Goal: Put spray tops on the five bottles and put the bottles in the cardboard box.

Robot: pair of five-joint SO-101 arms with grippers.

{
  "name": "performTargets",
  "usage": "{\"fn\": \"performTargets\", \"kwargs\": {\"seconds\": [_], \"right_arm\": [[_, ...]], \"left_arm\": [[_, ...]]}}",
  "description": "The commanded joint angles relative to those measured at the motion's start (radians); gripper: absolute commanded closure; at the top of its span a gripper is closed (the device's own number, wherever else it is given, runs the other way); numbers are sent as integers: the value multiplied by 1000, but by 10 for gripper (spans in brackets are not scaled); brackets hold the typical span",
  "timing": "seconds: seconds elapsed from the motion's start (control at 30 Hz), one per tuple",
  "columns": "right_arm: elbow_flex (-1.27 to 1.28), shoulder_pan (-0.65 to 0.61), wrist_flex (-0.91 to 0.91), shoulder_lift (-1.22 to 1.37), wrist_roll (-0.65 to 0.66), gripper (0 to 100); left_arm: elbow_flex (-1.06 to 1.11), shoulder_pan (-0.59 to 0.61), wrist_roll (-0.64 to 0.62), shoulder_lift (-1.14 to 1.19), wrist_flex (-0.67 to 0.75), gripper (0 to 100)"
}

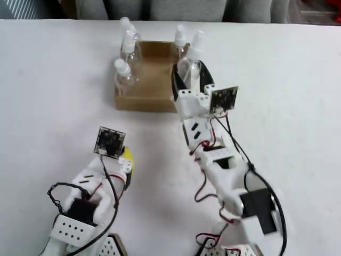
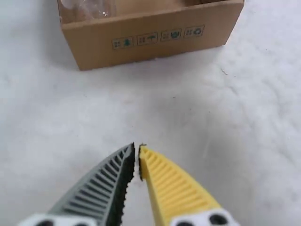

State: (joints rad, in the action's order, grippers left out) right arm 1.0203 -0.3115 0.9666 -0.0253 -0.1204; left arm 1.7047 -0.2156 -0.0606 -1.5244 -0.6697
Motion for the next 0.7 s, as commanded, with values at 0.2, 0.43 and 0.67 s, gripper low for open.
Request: {"fn": "performTargets", "kwargs": {"seconds": [0.2, 0.43, 0.67], "right_arm": [[-181, -44, 209, 237, 161, 982], [-304, -33, 213, 377, 213, 982], [-328, -25, 213, 433, 213, 983]], "left_arm": [[-6, -15, 8, -12, 26, 979], [-5, -15, 8, -12, 26, 979], [-5, -15, 8, -12, 26, 979]]}}
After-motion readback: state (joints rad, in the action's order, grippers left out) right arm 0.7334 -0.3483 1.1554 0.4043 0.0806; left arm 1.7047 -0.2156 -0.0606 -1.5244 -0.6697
